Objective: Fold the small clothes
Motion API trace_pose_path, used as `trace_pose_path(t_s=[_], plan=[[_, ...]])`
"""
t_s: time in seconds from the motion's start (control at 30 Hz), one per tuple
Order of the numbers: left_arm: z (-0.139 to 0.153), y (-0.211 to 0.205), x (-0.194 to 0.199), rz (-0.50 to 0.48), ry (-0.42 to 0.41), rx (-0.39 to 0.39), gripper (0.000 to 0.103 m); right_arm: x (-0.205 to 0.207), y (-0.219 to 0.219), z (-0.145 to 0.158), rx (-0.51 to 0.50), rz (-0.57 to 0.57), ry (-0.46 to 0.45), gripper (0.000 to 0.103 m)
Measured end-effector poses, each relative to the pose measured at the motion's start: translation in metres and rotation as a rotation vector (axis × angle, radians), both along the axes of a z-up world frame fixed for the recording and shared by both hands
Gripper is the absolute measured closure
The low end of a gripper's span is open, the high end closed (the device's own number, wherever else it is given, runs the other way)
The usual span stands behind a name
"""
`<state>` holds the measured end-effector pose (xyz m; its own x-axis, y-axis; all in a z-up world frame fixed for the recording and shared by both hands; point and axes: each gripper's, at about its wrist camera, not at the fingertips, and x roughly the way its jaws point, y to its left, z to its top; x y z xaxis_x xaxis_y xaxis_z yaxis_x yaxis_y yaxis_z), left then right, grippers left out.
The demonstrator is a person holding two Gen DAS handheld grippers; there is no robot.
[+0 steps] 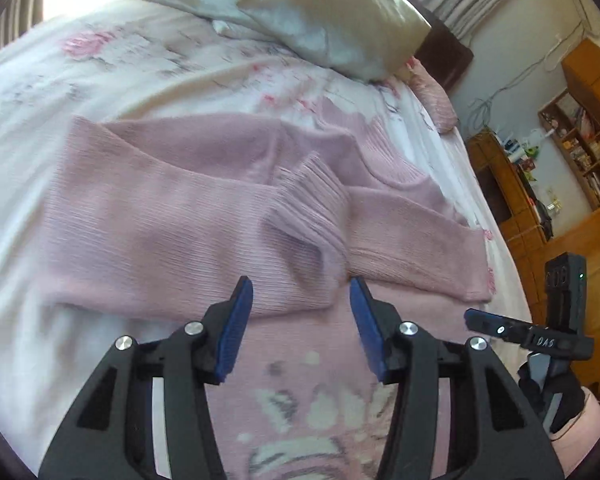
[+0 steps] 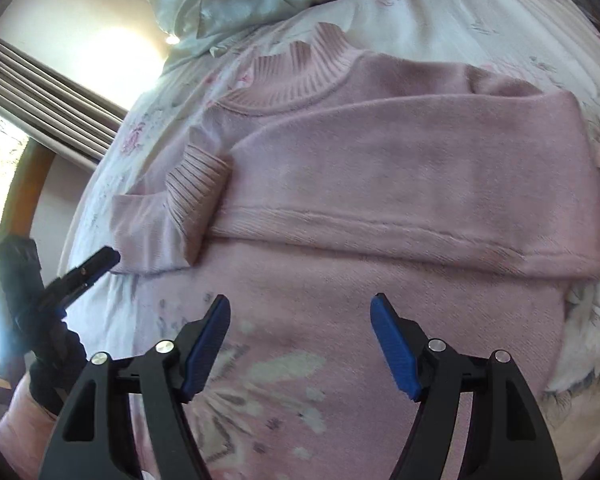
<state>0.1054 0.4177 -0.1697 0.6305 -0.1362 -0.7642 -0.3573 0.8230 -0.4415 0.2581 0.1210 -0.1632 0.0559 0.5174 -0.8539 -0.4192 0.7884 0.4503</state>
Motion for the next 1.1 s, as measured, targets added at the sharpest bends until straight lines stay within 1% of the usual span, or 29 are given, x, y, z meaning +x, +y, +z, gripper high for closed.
trace_pose_path(t_s=[0.07, 0.13, 0.2, 0.27, 0.33, 0.4, 0.43, 0.47, 0.5, 0.57, 0.67, 0.73, 0.83, 0.9, 0.93, 1.07, 1.1], plan=[[0.008, 0.020, -0.016, 0.058, 0.007, 0.044, 0.053, 0.010, 0.030, -0.001, 0.054, 0.023, 0.037, 0.030], [0.013, 0.036, -0.028, 0.104, 0.018, 0.057, 0.053, 0.019, 0.063, -0.010, 0.094, 0.031, 0.082, 0.030], [0.019, 0.045, -0.036, 0.121, 0.023, 0.066, 0.053, 0.028, 0.092, -0.023, 0.115, 0.034, 0.136, 0.030], [0.023, 0.050, -0.042, 0.132, 0.025, 0.081, 0.053, 0.033, 0.118, -0.038, 0.110, 0.032, 0.183, 0.030], [0.026, 0.053, -0.047, 0.141, 0.023, 0.075, 0.052, 0.035, 0.138, -0.053, 0.058, 0.036, 0.206, 0.030], [0.025, 0.056, -0.048, 0.145, 0.027, 0.068, 0.052, 0.034, 0.148, -0.062, 0.031, 0.037, 0.206, 0.042], [0.024, 0.055, -0.047, 0.145, 0.029, 0.070, 0.052, 0.034, 0.150, -0.061, 0.030, 0.045, 0.200, 0.056], [0.024, 0.054, -0.045, 0.142, 0.030, 0.070, 0.052, 0.035, 0.150, -0.058, 0.054, 0.056, 0.201, 0.081], [0.024, 0.053, -0.043, 0.140, 0.029, 0.071, 0.052, 0.036, 0.147, -0.053, 0.083, 0.062, 0.203, 0.088], [0.025, 0.052, -0.037, 0.135, 0.021, 0.072, 0.052, 0.038, 0.136, -0.034, 0.123, 0.070, 0.153, 0.090], [0.027, 0.046, -0.024, 0.127, 0.003, 0.067, 0.052, 0.039, 0.109, 0.003, 0.155, 0.080, 0.050, 0.090], [0.028, 0.040, -0.012, 0.112, -0.004, 0.070, 0.052, 0.041, 0.084, 0.024, 0.170, 0.072, -0.002, 0.090], [0.024, 0.026, 0.008, 0.076, -0.002, 0.075, 0.052, 0.044, 0.044, 0.039, 0.154, 0.036, -0.058, 0.090], [0.019, 0.016, 0.022, 0.051, 0.015, 0.084, 0.052, 0.048, 0.021, 0.039, 0.094, 0.010, -0.102, 0.090], [0.015, 0.010, 0.028, 0.040, 0.027, 0.085, 0.052, 0.052, 0.008, 0.035, 0.068, -0.005, -0.109, 0.090], [-0.004, -0.007, 0.049, -0.001, 0.090, 0.103, 0.052, 0.061, -0.022, 0.003, -0.014, -0.050, -0.090, 0.089], [-0.010, -0.009, 0.053, -0.011, 0.110, 0.109, 0.052, 0.062, -0.025, -0.006, -0.031, -0.051, -0.072, 0.085]])
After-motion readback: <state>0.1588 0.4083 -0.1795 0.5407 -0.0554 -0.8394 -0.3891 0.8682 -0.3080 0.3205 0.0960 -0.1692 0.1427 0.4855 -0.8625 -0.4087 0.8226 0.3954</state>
